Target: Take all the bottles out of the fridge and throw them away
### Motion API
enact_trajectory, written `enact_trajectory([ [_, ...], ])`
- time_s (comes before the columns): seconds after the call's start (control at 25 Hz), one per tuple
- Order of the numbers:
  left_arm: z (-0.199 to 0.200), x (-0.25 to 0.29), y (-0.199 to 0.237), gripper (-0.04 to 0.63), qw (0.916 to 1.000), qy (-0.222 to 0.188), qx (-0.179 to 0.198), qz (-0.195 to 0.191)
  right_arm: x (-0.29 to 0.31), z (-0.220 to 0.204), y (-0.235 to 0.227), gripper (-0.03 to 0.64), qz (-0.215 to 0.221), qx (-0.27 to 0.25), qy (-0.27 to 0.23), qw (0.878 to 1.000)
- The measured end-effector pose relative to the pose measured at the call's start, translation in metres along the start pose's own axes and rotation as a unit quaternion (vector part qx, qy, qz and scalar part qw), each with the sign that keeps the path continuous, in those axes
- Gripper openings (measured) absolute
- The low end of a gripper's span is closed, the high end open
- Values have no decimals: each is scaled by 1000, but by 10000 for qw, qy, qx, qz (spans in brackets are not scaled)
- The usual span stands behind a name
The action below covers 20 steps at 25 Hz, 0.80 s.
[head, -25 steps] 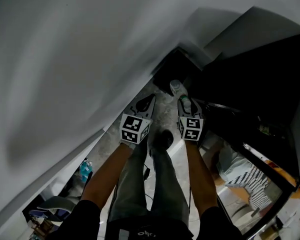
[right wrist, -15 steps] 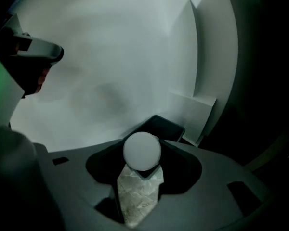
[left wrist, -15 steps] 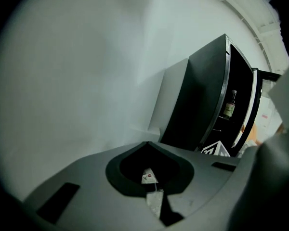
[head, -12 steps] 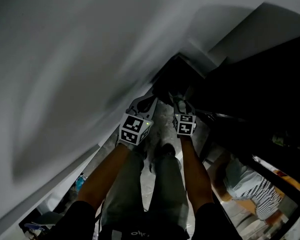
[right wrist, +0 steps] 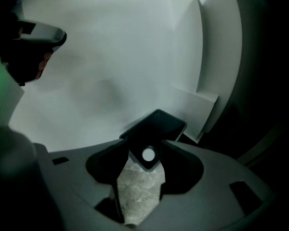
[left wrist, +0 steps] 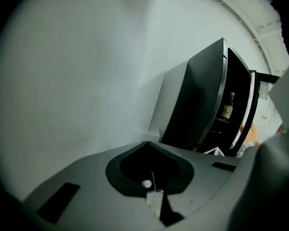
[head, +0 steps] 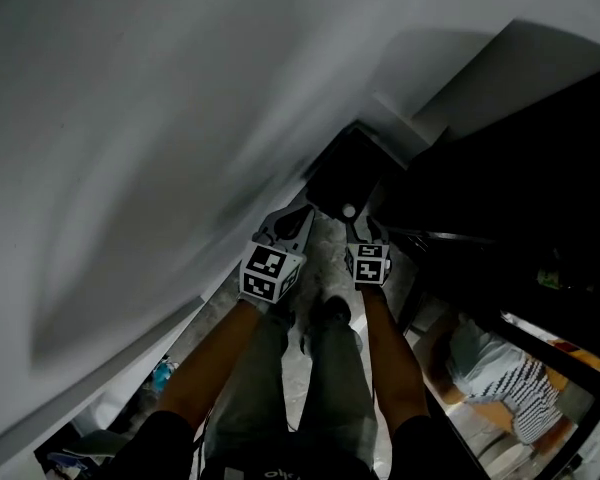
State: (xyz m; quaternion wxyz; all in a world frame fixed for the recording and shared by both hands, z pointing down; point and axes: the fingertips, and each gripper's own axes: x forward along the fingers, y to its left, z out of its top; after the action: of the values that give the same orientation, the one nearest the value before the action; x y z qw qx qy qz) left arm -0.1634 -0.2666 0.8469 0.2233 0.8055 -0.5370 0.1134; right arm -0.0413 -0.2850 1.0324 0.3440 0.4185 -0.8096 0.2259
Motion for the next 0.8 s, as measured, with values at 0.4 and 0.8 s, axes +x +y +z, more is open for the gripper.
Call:
enact_trajectory([
  [0.4, 99, -86, -55, 0, 9999, -122, 0, 65, -181, 116, 22, 162, -36, 258, -993, 9947],
  [0.8, 218, -164, -174, 0, 9987, -402, 148, -282, -418, 218, 24, 8, -160, 431, -1948, 9798],
])
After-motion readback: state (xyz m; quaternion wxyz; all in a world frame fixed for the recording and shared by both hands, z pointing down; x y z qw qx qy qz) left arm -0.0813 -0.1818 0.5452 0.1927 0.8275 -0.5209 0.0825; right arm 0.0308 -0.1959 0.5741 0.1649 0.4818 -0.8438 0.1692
